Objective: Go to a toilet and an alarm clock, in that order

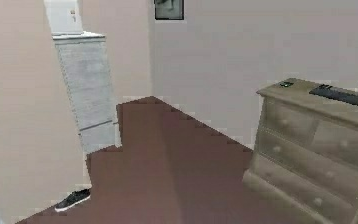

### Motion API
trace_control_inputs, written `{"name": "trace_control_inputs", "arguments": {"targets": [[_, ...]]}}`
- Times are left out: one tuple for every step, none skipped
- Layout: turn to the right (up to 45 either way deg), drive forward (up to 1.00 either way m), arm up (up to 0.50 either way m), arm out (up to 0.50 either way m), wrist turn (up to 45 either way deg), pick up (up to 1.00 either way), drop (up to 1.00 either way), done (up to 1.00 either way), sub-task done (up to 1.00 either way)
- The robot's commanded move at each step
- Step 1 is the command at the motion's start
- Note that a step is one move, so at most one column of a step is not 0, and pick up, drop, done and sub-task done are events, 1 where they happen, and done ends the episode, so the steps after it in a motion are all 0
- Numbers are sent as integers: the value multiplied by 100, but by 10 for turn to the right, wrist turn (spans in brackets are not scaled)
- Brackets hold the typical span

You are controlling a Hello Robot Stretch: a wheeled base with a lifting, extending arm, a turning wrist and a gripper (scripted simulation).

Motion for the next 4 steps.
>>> {"name": "trace_control_inputs", "arguments": {"targets": [[-150,0,0,0,0,0,0,0,0],[0,30,0,0,0,0,0,0,0],[450,0,0,0,0,0,0,0,0],[120,0,0,0,0,0,0,0,0]]}}
